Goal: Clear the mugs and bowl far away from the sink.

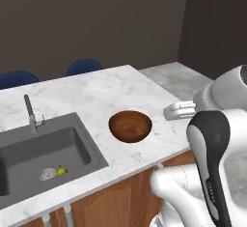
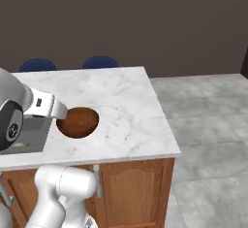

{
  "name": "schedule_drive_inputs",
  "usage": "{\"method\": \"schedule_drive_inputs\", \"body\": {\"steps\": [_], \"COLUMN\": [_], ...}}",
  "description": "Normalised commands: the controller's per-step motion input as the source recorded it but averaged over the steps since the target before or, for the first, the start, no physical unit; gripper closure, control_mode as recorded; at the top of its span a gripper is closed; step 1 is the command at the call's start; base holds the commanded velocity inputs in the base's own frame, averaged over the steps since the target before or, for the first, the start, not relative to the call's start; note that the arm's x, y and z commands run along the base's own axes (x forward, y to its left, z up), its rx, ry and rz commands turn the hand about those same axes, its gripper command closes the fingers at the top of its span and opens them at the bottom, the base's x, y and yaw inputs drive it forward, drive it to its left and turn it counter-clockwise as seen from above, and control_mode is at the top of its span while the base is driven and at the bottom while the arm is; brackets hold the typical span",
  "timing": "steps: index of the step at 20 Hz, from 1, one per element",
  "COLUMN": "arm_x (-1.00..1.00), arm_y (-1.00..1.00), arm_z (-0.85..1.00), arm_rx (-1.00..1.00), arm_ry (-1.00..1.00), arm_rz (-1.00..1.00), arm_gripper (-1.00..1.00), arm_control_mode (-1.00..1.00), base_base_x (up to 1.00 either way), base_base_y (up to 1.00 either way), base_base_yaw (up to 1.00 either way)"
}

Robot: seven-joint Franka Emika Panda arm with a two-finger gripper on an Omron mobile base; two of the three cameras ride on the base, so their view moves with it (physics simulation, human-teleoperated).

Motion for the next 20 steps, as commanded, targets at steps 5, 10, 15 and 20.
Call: {"method": "schedule_drive_inputs", "body": {"steps": [5, 10, 15, 20], "arm_x": [0.0, 0.0, 0.3, 0.37], "arm_y": [0.0, 0.0, -0.06, 0.0], "arm_z": [0.0, 0.0, -0.14, -0.2], "arm_rx": [0.0, 0.0, 0.1, 0.18], "arm_ry": [0.0, 0.0, 0.14, 0.17], "arm_rz": [0.0, 0.0, 0.05, 0.06], "arm_gripper": [-1.0, -1.0, -1.0, -1.0], "arm_control_mode": [1.0, 1.0, -1.0, -1.0], "base_base_x": [0.51, 0.47, 0.08, 0.0], "base_base_y": [-0.41, -0.45, -0.07, 0.0], "base_base_yaw": [0.1, 0.09, 0.01, 0.0]}}
